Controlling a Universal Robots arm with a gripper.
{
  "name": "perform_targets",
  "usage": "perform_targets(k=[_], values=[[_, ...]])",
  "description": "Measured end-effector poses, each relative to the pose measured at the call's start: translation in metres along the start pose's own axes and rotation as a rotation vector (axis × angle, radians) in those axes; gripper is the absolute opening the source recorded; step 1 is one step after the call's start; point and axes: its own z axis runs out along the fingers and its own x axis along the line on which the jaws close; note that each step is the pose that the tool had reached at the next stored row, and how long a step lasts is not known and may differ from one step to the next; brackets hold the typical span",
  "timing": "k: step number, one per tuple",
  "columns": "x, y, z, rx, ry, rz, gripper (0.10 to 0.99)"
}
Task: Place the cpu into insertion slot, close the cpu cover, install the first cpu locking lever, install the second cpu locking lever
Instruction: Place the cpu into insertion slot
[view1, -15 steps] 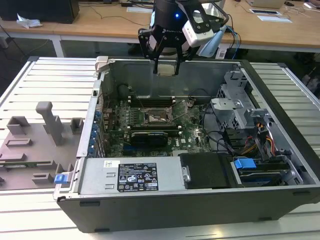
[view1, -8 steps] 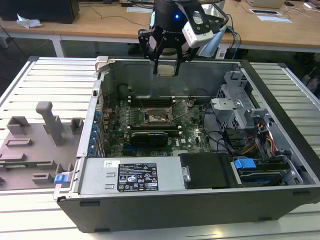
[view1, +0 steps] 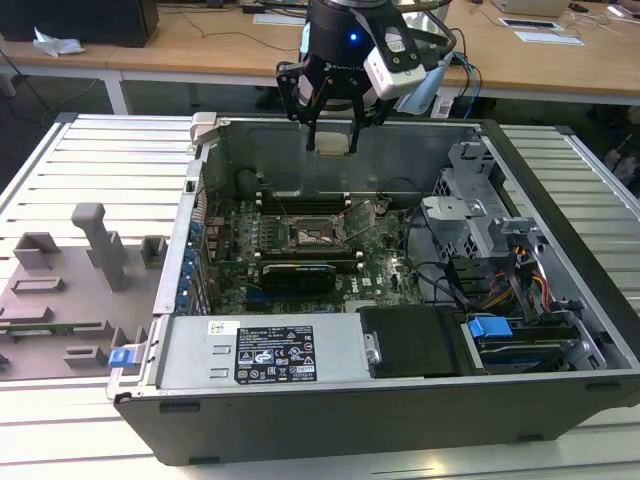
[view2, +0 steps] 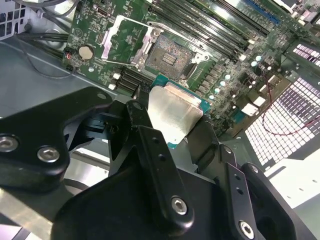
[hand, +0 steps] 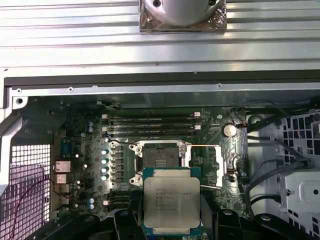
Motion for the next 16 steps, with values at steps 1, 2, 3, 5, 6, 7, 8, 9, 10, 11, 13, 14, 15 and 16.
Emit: perform_targets(k=[1, 2, 3, 5, 6, 7, 8, 9, 10, 11, 13, 14, 15, 16], values=[[0.0000, -0.0001, 0.0009, 0.000, 0.0000, 0.000, 0.545], [0.0000, -0.0002, 0.0018, 0.000, 0.0000, 0.000, 0.545], [0.0000, -0.0002, 0.0023, 0.000, 0.0000, 0.000, 0.545], [-0.0001, -0.0003, 0.0032, 0.000, 0.0000, 0.000, 0.545], [-0.0001, -0.0003, 0.0036, 0.000, 0.0000, 0.000, 0.545], [-0.0001, -0.0004, 0.0043, 0.000, 0.0000, 0.000, 0.545], [-0.0001, -0.0004, 0.0047, 0.000, 0.0000, 0.000, 0.545], [-0.0001, -0.0005, 0.0051, 0.000, 0.0000, 0.000, 0.545], [-0.0001, -0.0005, 0.0054, 0.000, 0.0000, 0.000, 0.545], [-0.0001, -0.0005, 0.0059, 0.000, 0.0000, 0.000, 0.545], [-0.0001, -0.0006, 0.0067, 0.000, 0.0000, 0.000, 0.545], [-0.0001, -0.0006, 0.0071, 0.000, 0.0000, 0.000, 0.545], [-0.0001, -0.0007, 0.0076, 0.000, 0.0000, 0.000, 0.545], [-0.0002, -0.0008, 0.0089, 0.000, 0.0000, 0.000, 0.545]])
